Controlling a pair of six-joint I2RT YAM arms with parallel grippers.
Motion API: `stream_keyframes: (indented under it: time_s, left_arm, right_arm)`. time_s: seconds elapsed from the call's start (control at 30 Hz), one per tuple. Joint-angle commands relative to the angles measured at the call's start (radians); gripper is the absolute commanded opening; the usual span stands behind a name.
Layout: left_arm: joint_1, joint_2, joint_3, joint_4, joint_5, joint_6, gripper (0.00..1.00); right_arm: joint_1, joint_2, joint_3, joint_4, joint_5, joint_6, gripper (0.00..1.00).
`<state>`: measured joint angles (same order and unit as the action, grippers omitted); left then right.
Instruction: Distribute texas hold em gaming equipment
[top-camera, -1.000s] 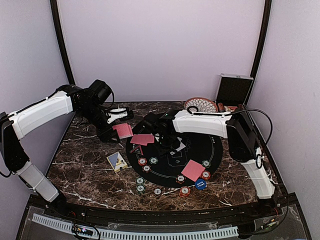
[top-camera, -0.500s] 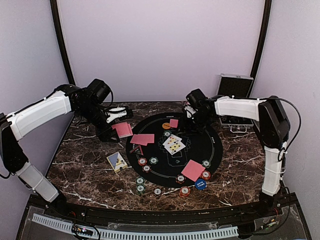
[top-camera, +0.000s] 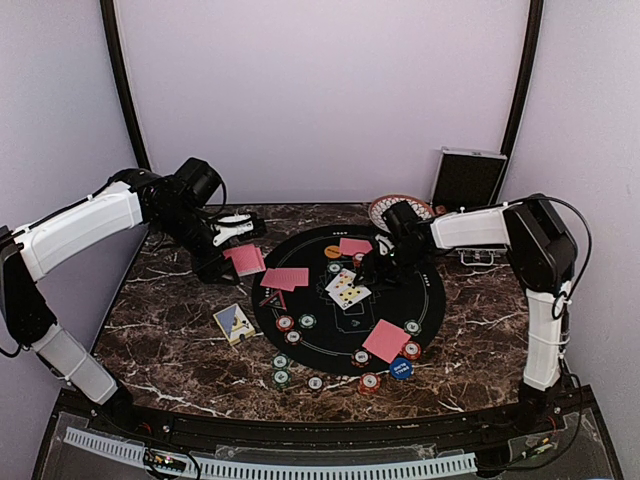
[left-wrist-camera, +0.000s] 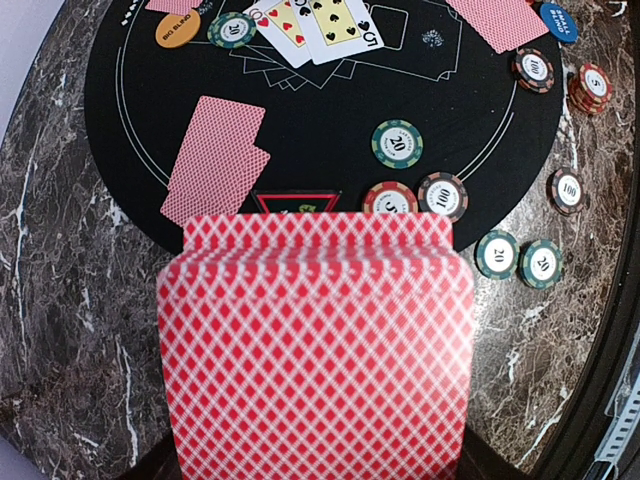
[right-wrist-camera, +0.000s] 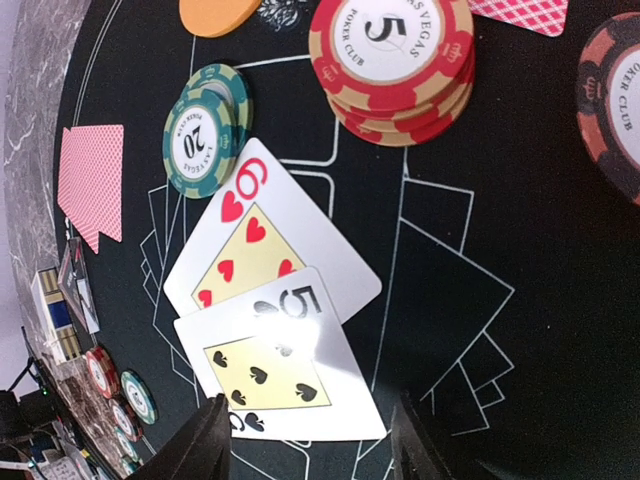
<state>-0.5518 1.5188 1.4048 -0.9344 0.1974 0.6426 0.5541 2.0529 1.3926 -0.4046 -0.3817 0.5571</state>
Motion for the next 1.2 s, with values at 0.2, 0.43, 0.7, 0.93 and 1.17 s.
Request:
stream_keyframes:
  time_s: [0.2, 0.43, 0.7, 0.93, 1.17]
  left_arm:
    - [0.004, -0.026, 0.016, -0.018, 0.016, -0.001, 0.00]
    - [0.004, -0.022, 0.021, -0.020, 0.016, -0.002, 0.00]
    - [0.004, -0.018, 0.025, -0.024, 0.016, -0.001, 0.00]
    - [0.004, -0.022, 0.022, -0.024, 0.020, 0.001, 0.00]
    - [0.004, -0.025, 0.021, -0.024, 0.028, -0.001, 0.00]
  right_arm:
    - [0.002, -0.027, -0.132, 0.122, -0.079, 0.057, 0.51]
    - [0.023, -0.045, -0.156, 0.132, -0.106, 0.067, 0.48]
    - [0.056, -0.090, -0.154, 0.102, -0.096, 0.074, 0.47]
    - [0.057, -0.140, -0.065, 0.023, -0.076, 0.071, 0.49]
    - [0.124, -0.193, 0.011, 0.195, -0.210, 0.231, 0.66]
